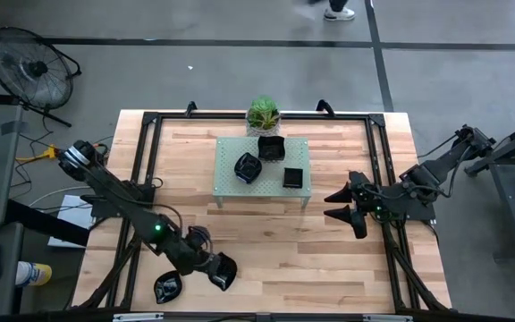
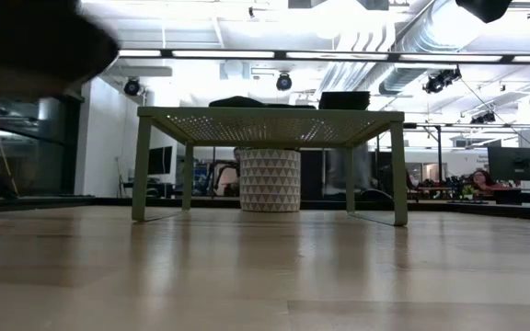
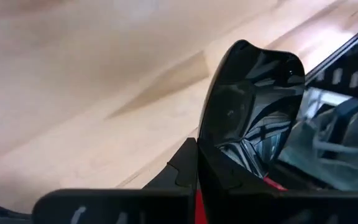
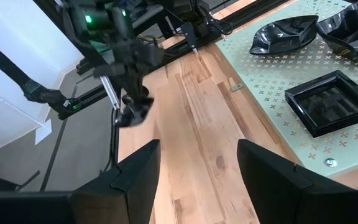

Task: Pick & Place Mini shaped plates
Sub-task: Stack the black leaf plate on the other black leaf plate on the shelf

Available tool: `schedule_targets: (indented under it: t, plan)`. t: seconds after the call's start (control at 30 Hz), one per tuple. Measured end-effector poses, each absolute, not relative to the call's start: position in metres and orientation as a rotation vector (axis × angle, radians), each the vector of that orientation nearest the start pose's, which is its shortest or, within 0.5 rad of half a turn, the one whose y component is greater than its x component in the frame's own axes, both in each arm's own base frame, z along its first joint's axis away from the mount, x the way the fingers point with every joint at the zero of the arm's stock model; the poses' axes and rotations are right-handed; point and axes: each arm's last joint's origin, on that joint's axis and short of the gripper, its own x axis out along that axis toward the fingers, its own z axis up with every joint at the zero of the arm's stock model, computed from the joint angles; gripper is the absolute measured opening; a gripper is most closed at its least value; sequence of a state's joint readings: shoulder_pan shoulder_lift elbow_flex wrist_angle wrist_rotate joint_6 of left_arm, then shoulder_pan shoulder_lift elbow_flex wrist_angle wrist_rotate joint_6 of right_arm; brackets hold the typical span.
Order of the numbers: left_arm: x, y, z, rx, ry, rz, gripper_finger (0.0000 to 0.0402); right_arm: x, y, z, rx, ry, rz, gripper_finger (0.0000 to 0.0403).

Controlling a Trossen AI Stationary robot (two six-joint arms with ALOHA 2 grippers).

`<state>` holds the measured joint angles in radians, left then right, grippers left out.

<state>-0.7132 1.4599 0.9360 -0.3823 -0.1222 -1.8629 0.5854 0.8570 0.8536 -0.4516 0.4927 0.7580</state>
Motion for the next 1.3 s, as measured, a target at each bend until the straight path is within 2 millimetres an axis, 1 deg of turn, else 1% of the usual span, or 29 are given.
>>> schedule_targets:
  t: [0.07, 0.13, 0.2, 0.27, 0.33, 0.43, 0.53, 0.6, 0.7, 0.8, 0.93, 1.03, 1.13, 1.3]
  plan:
    - [0.221, -0.183, 0.227, -1.320, 0.988, 0.393, 0.0000, 0.154, 0.086, 0.321, 0.507, 0.402, -0.060, 0.0208]
    - [0.222, -0.176, 0.238, -1.293, 0.994, 0.436, 0.0000, 0.154, 0.086, 0.321, 0.505, 0.399, -0.064, 0.0208]
    - [0.226, -0.167, 0.255, -1.245, 0.999, 0.450, 0.0000, 0.154, 0.085, 0.321, 0.502, 0.397, -0.072, 0.0208]
    - [0.236, -0.156, 0.276, -1.204, 0.973, 0.434, 0.0000, 0.154, 0.085, 0.321, 0.500, 0.397, -0.077, 0.0208]
    - [0.245, -0.142, 0.297, -1.138, 0.950, 0.424, 0.0000, 0.154, 0.085, 0.321, 0.499, 0.394, -0.082, 0.0208]
    - [0.259, -0.117, 0.325, -1.066, 0.867, 0.401, 0.0000, 0.154, 0.085, 0.321, 0.502, 0.388, -0.093, 0.0208]
    - [0.266, -0.088, 0.343, -0.990, 0.845, 0.442, 0.0000, 0.154, 0.084, 0.321, 0.500, 0.382, -0.105, 0.0208]
    - [0.267, -0.068, 0.352, -0.964, 0.849, 0.485, 0.0000, 0.154, 0.084, 0.321, 0.499, 0.376, -0.115, 0.0208]
    - [0.268, -0.037, 0.356, -0.954, 0.853, 0.561, 0.0000, 0.155, 0.084, 0.321, 0.500, 0.367, -0.125, 0.0208]
    - [0.271, -0.007, 0.358, -0.988, 0.834, 0.601, 0.0000, 0.155, 0.084, 0.322, 0.502, 0.350, -0.137, 0.0208]
    - [0.275, 0.025, 0.353, -1.017, 0.815, 0.678, 0.0000, 0.155, 0.083, 0.323, 0.534, 0.337, -0.161, 0.0208]
    - [0.279, 0.042, 0.348, -1.034, 0.805, 0.713, 0.0000, 0.155, 0.083, 0.323, 0.551, 0.336, -0.164, 0.0208]
    - [0.284, 0.054, 0.342, -1.055, 0.817, 0.726, 0.0000, 0.155, 0.082, 0.323, 0.548, 0.327, -0.180, 0.0208]
    - [0.293, 0.065, 0.330, -1.079, 0.853, 0.753, 0.0000, 0.155, 0.082, 0.323, 0.546, 0.321, -0.190, 0.0209]
